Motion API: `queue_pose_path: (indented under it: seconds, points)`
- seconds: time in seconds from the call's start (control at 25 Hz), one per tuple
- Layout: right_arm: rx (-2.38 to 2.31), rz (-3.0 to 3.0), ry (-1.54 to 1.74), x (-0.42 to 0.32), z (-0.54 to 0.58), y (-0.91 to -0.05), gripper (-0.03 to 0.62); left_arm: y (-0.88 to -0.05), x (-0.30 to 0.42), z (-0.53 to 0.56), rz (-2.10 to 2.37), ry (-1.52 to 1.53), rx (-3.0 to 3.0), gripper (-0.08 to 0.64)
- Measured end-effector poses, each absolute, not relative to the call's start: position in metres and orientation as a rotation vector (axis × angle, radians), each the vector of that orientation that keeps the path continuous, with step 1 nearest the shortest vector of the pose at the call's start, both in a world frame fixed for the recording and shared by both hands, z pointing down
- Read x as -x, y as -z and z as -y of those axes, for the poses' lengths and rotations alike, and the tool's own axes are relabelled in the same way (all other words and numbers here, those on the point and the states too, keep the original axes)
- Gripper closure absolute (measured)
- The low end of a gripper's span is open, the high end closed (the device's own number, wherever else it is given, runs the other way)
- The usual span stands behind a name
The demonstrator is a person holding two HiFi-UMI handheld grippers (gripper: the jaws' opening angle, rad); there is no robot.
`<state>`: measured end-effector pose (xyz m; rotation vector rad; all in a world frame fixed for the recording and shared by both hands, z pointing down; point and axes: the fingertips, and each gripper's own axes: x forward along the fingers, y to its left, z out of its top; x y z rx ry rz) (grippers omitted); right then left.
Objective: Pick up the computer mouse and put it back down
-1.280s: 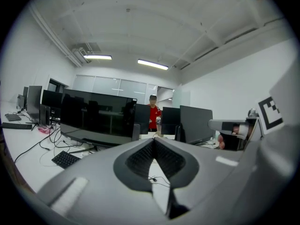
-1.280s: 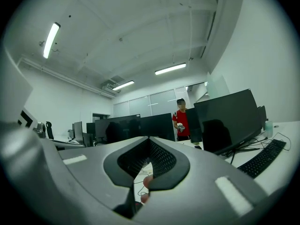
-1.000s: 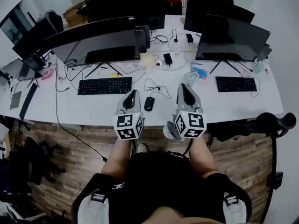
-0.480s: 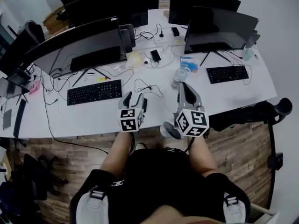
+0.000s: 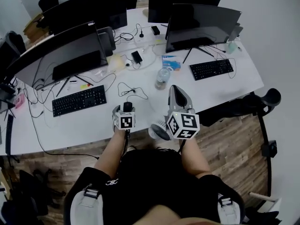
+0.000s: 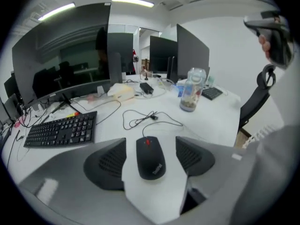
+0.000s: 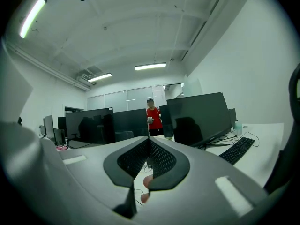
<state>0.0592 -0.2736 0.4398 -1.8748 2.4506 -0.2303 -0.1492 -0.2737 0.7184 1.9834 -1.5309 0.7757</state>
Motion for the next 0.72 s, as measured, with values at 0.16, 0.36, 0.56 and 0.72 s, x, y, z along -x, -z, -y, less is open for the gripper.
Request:
queue_pose_path:
  seconds: [0.16,0.36,0.56,0.72]
  points:
    - [1.916,-2.443,0.242,-0.071,0.269,-0.443,0.592,-0.751,0.144,0.27,1.506,-0.845,-1.92,0.199]
    - [1.943,-2.426,0.236,-0.08,0.267,-0.443,0.592,-0.783,0.149,0.269,1.478,-0.913,-1.857,0.201]
    - [1.956,-2.404,0.25,-0.084,0.267,-0.443,0.592,-0.784,0.149,0.269,1.444,-0.902,-1.878,0.207]
    - [1.941,-2.404,0.255,-0.081,0.267,-0.442,0.592,-0.782,0.146,0.268,1.436,-0.887,-1.912,0.238]
